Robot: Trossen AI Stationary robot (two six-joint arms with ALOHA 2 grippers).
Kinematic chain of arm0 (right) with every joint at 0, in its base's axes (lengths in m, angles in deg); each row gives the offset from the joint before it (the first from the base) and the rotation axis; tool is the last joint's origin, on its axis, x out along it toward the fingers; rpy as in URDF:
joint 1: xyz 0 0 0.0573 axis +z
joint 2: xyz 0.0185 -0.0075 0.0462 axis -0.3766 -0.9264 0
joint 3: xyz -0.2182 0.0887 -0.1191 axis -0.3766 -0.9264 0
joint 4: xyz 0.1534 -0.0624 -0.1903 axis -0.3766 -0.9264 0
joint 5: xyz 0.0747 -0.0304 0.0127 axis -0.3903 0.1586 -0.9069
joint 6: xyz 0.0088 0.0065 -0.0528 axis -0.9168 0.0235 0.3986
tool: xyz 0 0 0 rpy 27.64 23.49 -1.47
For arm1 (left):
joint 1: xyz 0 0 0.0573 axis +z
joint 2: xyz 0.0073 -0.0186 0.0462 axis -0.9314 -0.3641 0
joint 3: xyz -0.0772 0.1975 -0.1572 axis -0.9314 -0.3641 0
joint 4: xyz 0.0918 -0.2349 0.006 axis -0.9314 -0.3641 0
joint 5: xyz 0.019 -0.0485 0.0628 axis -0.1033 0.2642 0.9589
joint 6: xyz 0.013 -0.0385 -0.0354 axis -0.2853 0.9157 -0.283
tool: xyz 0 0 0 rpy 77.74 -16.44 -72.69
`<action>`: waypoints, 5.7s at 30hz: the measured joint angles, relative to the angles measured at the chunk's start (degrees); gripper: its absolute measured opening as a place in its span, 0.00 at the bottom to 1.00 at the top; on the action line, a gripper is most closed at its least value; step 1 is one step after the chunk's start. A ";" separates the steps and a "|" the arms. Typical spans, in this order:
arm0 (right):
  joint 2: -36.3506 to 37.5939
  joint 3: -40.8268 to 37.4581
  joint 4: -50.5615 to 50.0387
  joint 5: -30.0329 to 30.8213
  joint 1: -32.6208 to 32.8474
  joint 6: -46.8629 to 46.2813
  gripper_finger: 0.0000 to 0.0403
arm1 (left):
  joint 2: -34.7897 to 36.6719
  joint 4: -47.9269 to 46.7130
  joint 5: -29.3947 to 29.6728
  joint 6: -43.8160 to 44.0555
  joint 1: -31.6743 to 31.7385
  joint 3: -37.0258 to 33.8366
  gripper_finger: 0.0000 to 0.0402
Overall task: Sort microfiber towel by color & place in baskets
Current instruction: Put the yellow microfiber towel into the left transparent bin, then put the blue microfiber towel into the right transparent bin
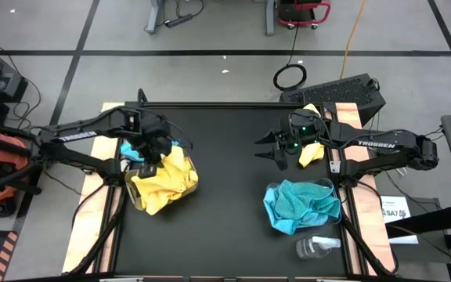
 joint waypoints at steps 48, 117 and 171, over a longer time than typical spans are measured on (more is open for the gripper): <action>-0.35 0.07 -7.76 3.50 -3.56 6.15 0.62 | -18.86 8.26 4.29 -2.76 -7.25 -5.86 0.68; -8.24 0.02 -1.84 -6.29 -2.12 1.35 0.62 | -33.74 19.73 17.25 -19.90 30.37 -19.83 0.51; -8.26 0.00 20.31 10.32 -4.23 -1.37 0.81 | -22.76 51.44 2.00 -6.43 11.21 15.23 0.02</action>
